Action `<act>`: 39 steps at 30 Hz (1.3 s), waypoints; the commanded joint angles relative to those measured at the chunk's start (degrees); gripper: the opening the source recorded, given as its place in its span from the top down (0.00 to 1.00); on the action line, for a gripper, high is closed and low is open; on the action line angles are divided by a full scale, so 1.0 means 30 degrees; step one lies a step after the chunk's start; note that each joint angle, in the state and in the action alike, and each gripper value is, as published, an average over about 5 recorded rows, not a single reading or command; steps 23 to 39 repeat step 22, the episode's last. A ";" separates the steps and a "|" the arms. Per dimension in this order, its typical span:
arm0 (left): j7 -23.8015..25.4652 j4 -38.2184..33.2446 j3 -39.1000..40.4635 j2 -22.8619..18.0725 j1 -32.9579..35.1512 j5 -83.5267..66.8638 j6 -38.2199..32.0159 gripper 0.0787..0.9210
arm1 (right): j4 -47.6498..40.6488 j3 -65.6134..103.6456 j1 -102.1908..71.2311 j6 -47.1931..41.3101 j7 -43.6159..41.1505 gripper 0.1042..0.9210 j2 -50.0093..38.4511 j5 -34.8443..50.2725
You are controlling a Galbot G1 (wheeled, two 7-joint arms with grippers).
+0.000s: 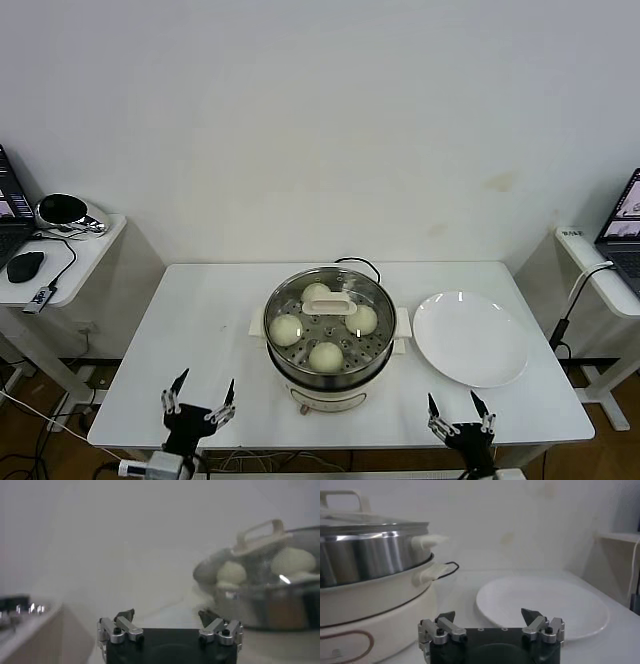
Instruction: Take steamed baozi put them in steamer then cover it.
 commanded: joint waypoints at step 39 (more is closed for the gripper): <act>0.0741 -0.0271 -0.1273 -0.0716 0.2335 -0.1734 -0.0354 0.12 | 0.1977 0.1249 -0.0936 -0.1929 -0.1465 0.12 -0.0388 -0.0117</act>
